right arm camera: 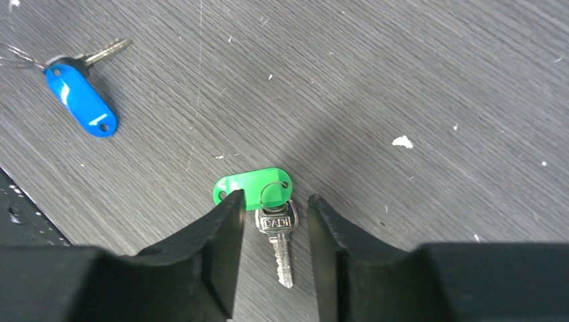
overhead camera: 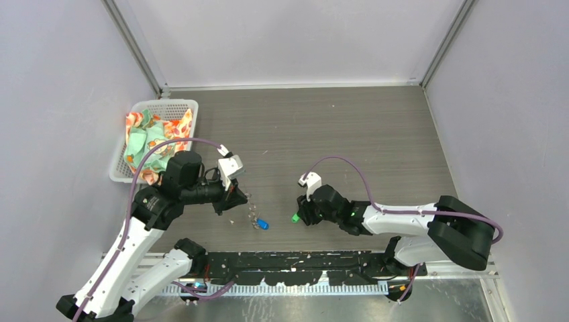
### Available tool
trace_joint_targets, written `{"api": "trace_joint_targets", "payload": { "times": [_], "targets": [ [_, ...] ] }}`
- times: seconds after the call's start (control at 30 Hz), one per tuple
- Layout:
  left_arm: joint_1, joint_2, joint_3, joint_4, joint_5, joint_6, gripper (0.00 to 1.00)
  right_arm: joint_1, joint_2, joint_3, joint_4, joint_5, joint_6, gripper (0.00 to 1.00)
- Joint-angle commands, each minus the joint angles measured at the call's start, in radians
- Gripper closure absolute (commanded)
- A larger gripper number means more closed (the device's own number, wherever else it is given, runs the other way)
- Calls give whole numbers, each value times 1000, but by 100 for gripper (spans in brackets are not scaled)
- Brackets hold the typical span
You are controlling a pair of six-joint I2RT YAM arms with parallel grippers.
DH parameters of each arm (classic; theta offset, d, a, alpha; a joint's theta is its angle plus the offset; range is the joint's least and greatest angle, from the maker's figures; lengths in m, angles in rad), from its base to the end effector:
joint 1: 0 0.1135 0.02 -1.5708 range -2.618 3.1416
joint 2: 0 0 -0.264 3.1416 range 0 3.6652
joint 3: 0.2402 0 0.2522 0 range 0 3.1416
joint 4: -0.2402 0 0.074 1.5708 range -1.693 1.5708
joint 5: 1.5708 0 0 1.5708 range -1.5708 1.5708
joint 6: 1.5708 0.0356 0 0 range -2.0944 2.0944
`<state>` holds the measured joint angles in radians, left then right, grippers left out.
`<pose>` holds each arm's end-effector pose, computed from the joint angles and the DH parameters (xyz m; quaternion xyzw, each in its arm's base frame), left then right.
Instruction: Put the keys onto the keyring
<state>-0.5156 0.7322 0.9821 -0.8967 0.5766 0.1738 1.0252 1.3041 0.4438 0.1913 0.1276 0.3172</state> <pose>0.1027 -0.0805 0.3461 0.4093 0.7649 -0.3235 0.3778 0.1292 0.2040 0.1538 -0.2853 0.8522 0.2255 0.3762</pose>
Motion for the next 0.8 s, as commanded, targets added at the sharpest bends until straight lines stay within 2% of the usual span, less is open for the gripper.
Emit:
{"api": "trace_joint_targets", "payload": {
  "times": [0.0, 0.13, 0.23, 0.3, 0.5, 0.77],
  "targets": [
    [3, -16, 45, 9, 17, -16, 99, 15, -44, 2, 9, 6, -4, 51],
    [3, -14, 45, 7, 16, -16, 100, 37, -29, 15, -1, 39, -17, 45],
    [3, -14, 43, 5, 15, -16, 100, 45, 1, 29, -6, 62, -22, 44],
    [4, -13, 44, 5, 14, -14, 99, 51, 26, 40, -8, 79, -28, 46],
    [3, -7, 51, -1, 6, -11, 99, 54, 53, 61, -19, 129, -37, 60],
    [3, 2, 54, 2, 7, -13, 100, 71, 67, 75, -22, 161, -45, 63]
  ]
}}
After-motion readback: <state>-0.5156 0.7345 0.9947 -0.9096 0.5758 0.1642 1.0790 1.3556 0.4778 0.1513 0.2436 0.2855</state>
